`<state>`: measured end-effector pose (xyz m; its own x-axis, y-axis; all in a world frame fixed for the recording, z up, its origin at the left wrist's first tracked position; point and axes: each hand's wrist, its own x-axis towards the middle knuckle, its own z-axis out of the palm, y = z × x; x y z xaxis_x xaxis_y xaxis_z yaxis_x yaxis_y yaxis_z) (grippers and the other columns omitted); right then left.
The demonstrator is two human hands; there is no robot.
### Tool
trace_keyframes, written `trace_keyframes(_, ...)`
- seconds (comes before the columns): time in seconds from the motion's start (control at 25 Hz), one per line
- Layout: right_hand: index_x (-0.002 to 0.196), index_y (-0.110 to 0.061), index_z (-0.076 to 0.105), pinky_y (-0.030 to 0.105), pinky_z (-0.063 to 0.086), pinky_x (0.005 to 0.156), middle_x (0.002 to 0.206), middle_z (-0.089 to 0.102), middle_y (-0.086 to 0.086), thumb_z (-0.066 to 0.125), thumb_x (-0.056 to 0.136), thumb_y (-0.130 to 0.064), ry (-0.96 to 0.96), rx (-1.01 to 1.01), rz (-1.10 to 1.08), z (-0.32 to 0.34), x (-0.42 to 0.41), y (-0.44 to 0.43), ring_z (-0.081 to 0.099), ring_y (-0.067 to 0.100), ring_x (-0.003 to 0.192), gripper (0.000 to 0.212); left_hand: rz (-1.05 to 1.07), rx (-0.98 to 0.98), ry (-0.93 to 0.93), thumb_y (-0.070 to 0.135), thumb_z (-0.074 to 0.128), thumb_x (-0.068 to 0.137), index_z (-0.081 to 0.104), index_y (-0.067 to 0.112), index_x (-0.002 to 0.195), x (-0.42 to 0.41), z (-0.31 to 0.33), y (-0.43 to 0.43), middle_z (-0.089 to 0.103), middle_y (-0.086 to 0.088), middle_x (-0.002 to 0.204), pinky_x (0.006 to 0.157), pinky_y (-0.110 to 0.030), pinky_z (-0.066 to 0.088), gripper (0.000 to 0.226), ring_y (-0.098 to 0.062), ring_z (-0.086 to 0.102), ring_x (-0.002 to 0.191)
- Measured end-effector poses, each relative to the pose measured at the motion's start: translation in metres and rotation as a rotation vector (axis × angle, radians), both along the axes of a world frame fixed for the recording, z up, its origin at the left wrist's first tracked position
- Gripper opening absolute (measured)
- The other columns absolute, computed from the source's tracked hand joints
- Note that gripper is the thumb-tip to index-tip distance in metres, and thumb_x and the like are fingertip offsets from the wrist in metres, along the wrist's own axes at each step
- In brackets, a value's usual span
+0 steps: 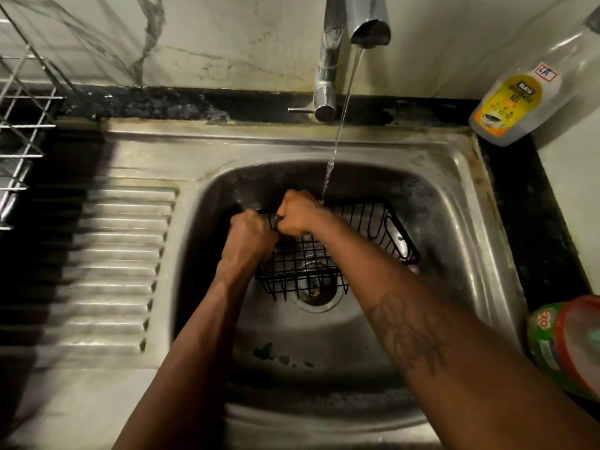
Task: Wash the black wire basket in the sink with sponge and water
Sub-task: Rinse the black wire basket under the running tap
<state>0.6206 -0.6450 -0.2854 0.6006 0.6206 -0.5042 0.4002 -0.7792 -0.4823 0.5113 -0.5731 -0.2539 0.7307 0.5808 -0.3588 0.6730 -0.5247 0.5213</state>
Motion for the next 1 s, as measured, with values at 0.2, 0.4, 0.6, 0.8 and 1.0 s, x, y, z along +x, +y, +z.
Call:
trace_keyframes(0.2, 0.091, -0.018, 0.078, 0.032, 0.057, 0.087, 0.093, 0.074, -0.002, 0.081, 0.080, -0.014, 0.106, -0.048, -0.195, -0.018, 0.030, -0.059, 0.069, 0.012, 0.095, 0.012, 0.062, 0.020, 0.028, 0.000, 0.058, 0.084, 0.063, -0.008, 0.079, -0.008, 0.003, 0.017, 0.058, -0.011, 0.069, 0.056, -0.030, 0.044, 0.011, -0.029, 0.060, 0.070)
trace_keyframes(0.4, 0.093, -0.014, 0.073, 0.039, 0.060, 0.083, 0.098, 0.070, 0.006, 0.071, 0.083, -0.017, -0.105, -0.179, -0.051, -0.005, 0.030, -0.063, 0.068, 0.021, 0.091, 0.010, 0.061, -0.024, 0.040, 0.008, 0.059, 0.088, 0.065, -0.002, 0.091, -0.004, -0.005, 0.010, 0.065, -0.021, 0.091, 0.064, -0.032, 0.045, 0.012, -0.036, 0.064, 0.081)
trace_keyframes(0.6, 0.089, -0.017, 0.071, 0.032, 0.061, 0.068, 0.094, 0.067, 0.004, 0.068, 0.075, -0.010, -0.031, 0.000, 0.006, 0.006, -0.009, -0.007, 0.066, 0.020, 0.082, 0.016, 0.017, 0.010, 0.033, 0.008, 0.058, 0.090, 0.068, -0.006, 0.095, 0.000, -0.009, 0.004, 0.067, -0.023, 0.092, 0.063, -0.033, 0.043, 0.018, -0.040, 0.067, 0.091)
trace_keyframes(0.8, 0.104, -0.025, 0.078, 0.022, 0.049, 0.058, 0.085, 0.069, -0.005, 0.068, 0.087, -0.007, 0.186, 0.049, 0.052, 0.008, -0.004, -0.018, 0.060, 0.008, 0.073, 0.027, -0.035, 0.012, 0.017, 0.011, 0.061, 0.090, 0.069, -0.003, 0.087, -0.004, -0.011, 0.007, 0.070, -0.021, 0.086, 0.062, -0.032, 0.045, 0.017, -0.037, 0.070, 0.086)
trace_keyframes(1.0, 0.090, -0.015, 0.077, 0.031, 0.060, 0.078, 0.089, 0.074, 0.001, 0.089, 0.067, -0.037, -0.032, -0.185, -0.229, -0.004, 0.035, -0.083, 0.071, 0.018, 0.086, 0.033, 0.083, -0.047, 0.019, 0.009, 0.059, 0.088, 0.067, -0.005, 0.097, -0.009, -0.010, 0.013, 0.068, -0.024, 0.097, 0.065, -0.031, 0.047, 0.018, -0.037, 0.069, 0.090)
